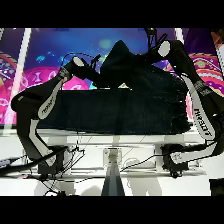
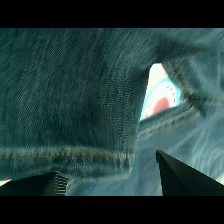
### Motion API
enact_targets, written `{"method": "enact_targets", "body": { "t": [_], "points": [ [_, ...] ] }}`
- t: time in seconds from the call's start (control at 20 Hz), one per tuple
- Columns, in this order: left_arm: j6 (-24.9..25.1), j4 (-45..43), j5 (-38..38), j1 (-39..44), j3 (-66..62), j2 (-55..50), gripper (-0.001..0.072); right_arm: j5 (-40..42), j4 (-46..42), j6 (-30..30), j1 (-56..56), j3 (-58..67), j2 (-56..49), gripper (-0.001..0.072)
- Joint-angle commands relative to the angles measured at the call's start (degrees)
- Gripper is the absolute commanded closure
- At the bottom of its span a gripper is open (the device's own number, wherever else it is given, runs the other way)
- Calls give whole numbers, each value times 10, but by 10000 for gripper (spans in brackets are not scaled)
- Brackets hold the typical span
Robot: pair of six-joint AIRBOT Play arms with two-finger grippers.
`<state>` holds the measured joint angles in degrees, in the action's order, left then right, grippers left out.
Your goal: Fold the clothes and pants, and hang the long-sleeved shirts on hangers.
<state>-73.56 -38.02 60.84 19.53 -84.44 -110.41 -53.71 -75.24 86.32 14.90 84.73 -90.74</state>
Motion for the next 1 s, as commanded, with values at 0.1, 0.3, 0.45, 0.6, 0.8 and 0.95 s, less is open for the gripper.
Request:
{"method": "enact_targets", "body": {
  "t": [0.1,0.3,0.45,0.6,0.8,0.95],
  "points": [
    [-6,12,-45,7,0,0,633,0,0,0,0,0,0,686],
    [-6,16,-45,-16,-1,20,677,5,-29,2,-8,2,3,672],
    [-6,17,-45,-67,-2,75,678,12,-45,2,-44,2,16,74],
    [-6,17,-45,-130,-2,155,677,-17,-73,2,-103,1,38,65],
    [-6,17,-61,-219,-2,262,677,-80,-116,-1,-206,1,67,168],
    [-6,17,-94,-275,-2,318,677,-141,-127,-5,-305,1,77,169]
  ]
}}
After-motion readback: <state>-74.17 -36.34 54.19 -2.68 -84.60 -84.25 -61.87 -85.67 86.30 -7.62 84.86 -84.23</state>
